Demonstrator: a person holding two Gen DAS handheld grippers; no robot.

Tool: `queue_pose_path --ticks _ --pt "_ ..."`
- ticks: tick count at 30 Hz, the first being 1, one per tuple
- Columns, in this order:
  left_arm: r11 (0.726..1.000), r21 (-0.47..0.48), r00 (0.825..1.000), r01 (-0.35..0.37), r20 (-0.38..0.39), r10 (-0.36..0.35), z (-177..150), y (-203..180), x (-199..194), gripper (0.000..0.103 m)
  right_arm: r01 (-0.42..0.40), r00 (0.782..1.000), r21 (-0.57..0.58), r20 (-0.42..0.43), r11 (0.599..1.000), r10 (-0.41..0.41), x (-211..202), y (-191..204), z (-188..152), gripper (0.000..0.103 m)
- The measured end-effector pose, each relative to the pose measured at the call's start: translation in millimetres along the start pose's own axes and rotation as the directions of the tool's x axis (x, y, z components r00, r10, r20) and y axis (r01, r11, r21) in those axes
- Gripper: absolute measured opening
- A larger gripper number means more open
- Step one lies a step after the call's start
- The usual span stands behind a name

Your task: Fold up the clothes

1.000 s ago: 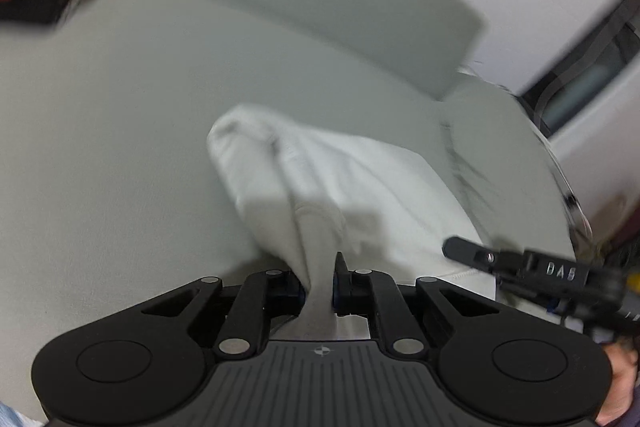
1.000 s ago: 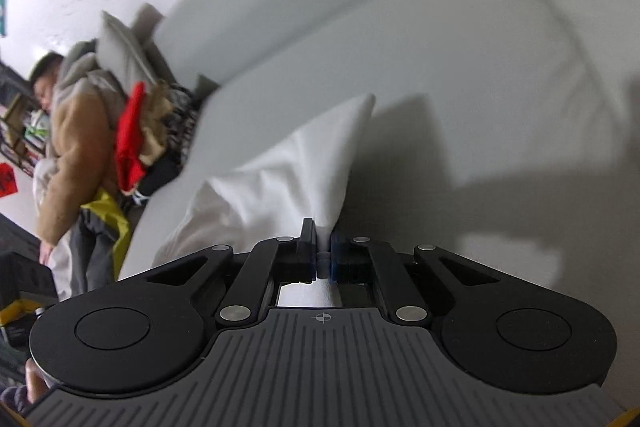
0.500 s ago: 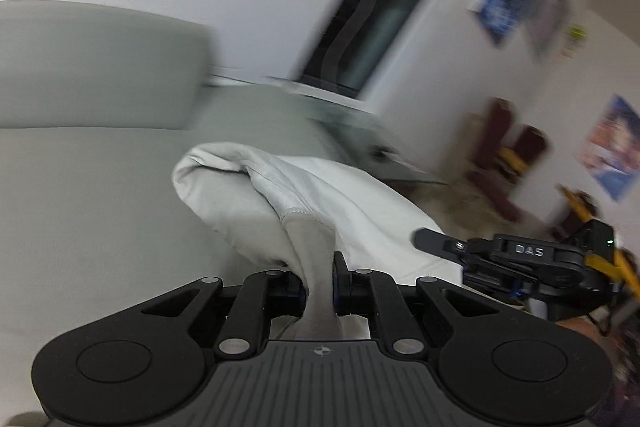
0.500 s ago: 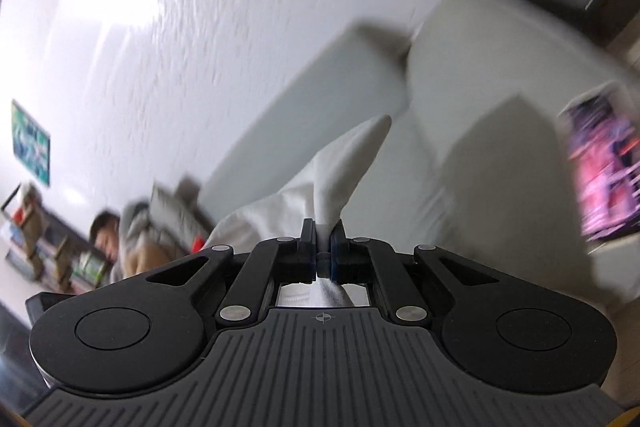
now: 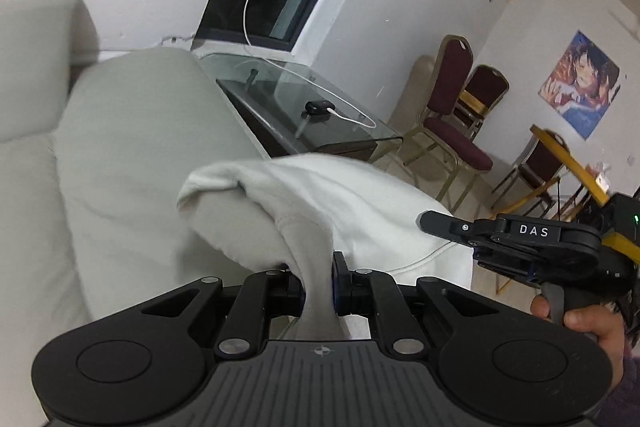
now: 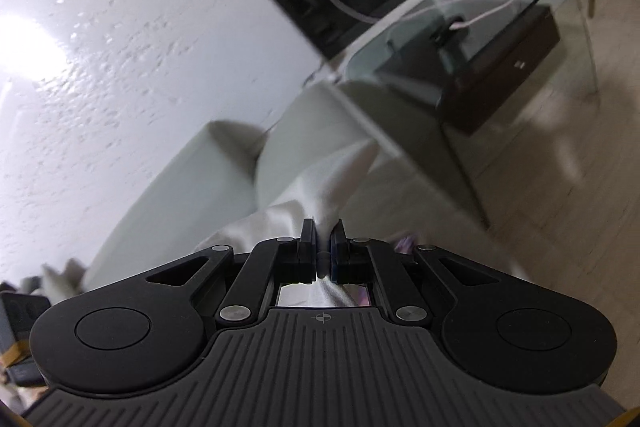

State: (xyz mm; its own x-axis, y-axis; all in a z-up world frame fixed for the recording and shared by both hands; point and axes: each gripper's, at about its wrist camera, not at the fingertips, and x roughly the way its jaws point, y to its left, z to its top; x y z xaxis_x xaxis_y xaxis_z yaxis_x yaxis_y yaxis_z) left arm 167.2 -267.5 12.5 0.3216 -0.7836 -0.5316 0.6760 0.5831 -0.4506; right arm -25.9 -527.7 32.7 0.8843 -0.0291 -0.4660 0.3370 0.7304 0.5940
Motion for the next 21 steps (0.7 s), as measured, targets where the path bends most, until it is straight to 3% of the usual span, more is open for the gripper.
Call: queue_pose_path --ticks 1,2,3,4,6,8,10,12,13,14,16,18,21 --pt "0.999 -0.021 0.999 -0.025 -0.029 0.024 -1.0 8.9 12.6 0.023 0.024 1.0 -0.012 -0.003 1.0 -0.024 10.3 -6.1 0.6 0.007" --pt "0.997 -0.044 0.996 -0.056 -0.065 0.053 -2.7 18.9 26.8 0.035 0.074 0.997 -0.009 -0.03 0.997 -0.074 21.8 -12.8 0.3 0.02" --pt "0.99 -0.079 0.985 -0.115 -0.135 0.104 -7.6 32.7 45.7 0.04 0.137 0.988 -0.001 -0.07 0.991 -0.136 33.2 -20.0 -0.5 0.039" --pt "0.974 -0.115 0.964 -0.198 -0.205 0.172 -14.8 45.5 57.0 0.036 0.199 0.974 0.005 -0.111 0.98 -0.197 44.6 -27.3 -1.3 0.048" --pt "0.935 -0.17 0.925 -0.312 -0.281 0.257 -29.2 63.8 64.2 0.036 0.294 0.942 0.013 -0.173 0.956 -0.288 58.2 -40.9 -5.2 0.049" --pt "0.932 -0.211 0.94 -0.294 -0.238 0.243 -41.5 69.3 47.4 0.039 0.3 0.943 0.015 -0.155 0.954 -0.294 44.1 -47.7 -14.7 0.052" --pt "0.937 -0.208 0.953 -0.282 -0.176 0.247 -48.7 62.4 28.4 0.039 0.287 0.949 0.004 -0.136 0.958 -0.284 26.5 -47.8 -24.1 0.052" --pt "0.959 -0.169 0.97 -0.228 -0.123 0.209 -50.3 47.5 18.2 0.03 0.247 0.96 -0.017 -0.132 0.969 -0.247 9.4 -44.6 -33.3 0.049" --pt "0.971 -0.145 0.979 -0.19 -0.104 0.176 -51.2 39.7 14.5 0.018 0.222 0.966 -0.036 -0.131 0.974 -0.224 1.1 -40.6 -38.7 0.045" --pt "0.981 -0.115 0.985 -0.154 -0.092 0.144 -51.8 31.9 12.6 0.011 0.191 0.972 -0.068 -0.124 0.979 -0.198 -5.9 -35.6 -45.1 0.031" --pt "0.995 -0.016 0.988 -0.097 -0.118 0.095 -51.6 14.9 25.7 0.012 0.145 0.976 -0.175 -0.139 0.974 -0.17 -10.4 -24.2 -60.3 0.024" --pt "0.992 0.082 0.975 -0.1 -0.191 0.114 -53.7 1.0 57.5 0.014 0.138 0.962 -0.273 -0.19 0.952 -0.194 0.5 -17.3 -73.9 0.019" --pt "0.978 0.118 0.926 -0.17 -0.321 0.2 -64.8 -0.1 84.5 0.013 0.201 0.907 -0.375 -0.278 0.905 -0.316 22.0 -15.9 -92.5 0.017"
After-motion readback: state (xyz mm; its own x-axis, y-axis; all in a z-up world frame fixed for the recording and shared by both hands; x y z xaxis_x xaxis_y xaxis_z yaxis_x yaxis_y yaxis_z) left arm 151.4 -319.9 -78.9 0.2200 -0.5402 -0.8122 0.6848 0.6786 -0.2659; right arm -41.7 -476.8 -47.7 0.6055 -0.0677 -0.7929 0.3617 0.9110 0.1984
